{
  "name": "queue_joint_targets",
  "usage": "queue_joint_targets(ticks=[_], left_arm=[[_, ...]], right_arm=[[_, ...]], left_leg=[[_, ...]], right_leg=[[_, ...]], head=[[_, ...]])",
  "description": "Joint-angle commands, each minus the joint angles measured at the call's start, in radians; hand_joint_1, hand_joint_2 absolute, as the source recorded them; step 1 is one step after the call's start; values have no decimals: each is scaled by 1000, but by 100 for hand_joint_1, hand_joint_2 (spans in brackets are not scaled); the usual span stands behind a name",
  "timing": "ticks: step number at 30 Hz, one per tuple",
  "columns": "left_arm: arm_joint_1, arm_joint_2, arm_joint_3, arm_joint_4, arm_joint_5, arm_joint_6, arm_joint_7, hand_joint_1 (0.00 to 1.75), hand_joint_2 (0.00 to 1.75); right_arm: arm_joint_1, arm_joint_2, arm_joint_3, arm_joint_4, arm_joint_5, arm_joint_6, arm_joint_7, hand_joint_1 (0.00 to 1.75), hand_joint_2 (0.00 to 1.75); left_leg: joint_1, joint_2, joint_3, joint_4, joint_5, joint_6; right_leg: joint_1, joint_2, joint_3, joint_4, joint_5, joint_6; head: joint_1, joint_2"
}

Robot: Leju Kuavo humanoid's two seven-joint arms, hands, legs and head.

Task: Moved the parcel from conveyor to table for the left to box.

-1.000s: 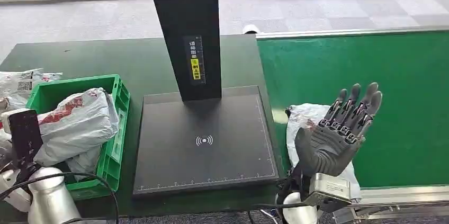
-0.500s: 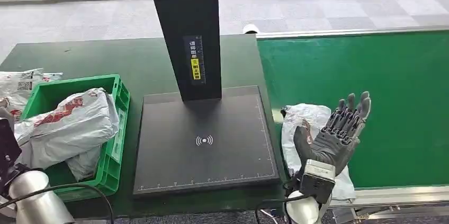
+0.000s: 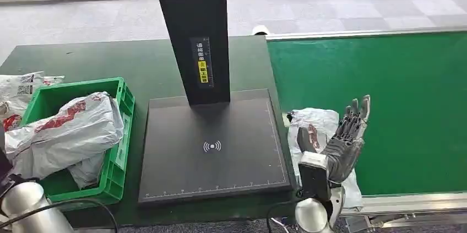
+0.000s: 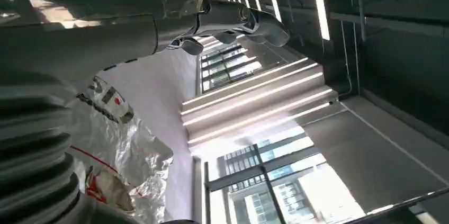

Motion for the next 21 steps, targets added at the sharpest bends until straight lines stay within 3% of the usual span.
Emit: queue_joint_targets(ticks=[1,5,6,7,10,21], left_arm=[[152,-1,-262,-216,97,-3,9,0,175],[192,-1,-320,-273,20,-3,62,0,175],[214,-1,-312,-223,50,-3,15,0,175],[203,-1,-345,-265,-29,-3,97,0,175],[196,-1,-315,-287,-62,-3,104,0,175],[202,-1,-297,-297,-16,-3,56,0,175]], right_arm=[[-164,24,-448,423,448,2,283,0,175],[-241,-33,-475,659,587,21,454,0,175],[-250,-52,-470,706,634,116,524,0,175],[-274,-67,-464,763,656,128,553,0,175],[-325,-94,-461,901,670,111,579,0,175],[-357,-115,-436,1018,711,199,627,0,175]], left_leg=[[2,-4,1,-2,2,1],[2,1,3,-3,1,1],[2,0,2,-1,0,1],[2,1,2,-2,0,1],[2,1,3,-3,1,1],[0,0,2,-2,0,1]], right_leg=[[3,-5,4,-5,2,0],[2,0,5,-6,2,-1],[1,0,3,-3,1,0],[2,0,4,-4,2,-1],[2,1,4,-5,2,-1],[2,0,3,-3,1,0]], head=[[0,0],[0,0],[0,0],[0,0],[0,0],[0,0]])
